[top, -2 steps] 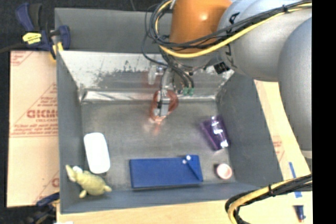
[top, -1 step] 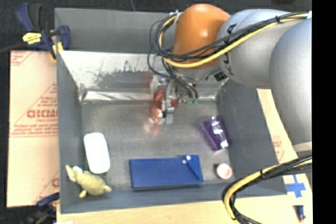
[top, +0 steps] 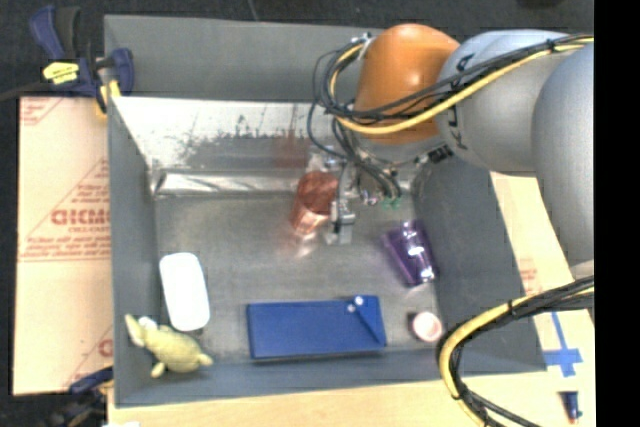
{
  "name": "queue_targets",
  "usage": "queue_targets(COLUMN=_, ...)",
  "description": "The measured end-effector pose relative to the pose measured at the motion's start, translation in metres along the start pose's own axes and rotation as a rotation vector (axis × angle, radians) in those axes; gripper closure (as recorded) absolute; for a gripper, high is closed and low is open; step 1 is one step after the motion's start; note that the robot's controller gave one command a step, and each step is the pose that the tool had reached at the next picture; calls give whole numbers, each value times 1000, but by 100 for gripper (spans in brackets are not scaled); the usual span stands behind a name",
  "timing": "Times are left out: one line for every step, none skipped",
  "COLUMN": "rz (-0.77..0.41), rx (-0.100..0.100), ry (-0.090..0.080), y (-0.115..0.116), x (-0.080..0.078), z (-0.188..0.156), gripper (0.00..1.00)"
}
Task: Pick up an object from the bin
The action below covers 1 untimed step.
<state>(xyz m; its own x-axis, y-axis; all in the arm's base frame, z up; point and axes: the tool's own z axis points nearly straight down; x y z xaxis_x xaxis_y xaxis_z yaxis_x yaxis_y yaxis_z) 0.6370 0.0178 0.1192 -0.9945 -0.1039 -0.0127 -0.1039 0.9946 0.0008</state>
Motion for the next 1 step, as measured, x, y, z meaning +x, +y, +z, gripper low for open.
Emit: queue_targets(rz=-20, rx=1, ry=-8, y=-8, x=-5, z=12, gripper=0)
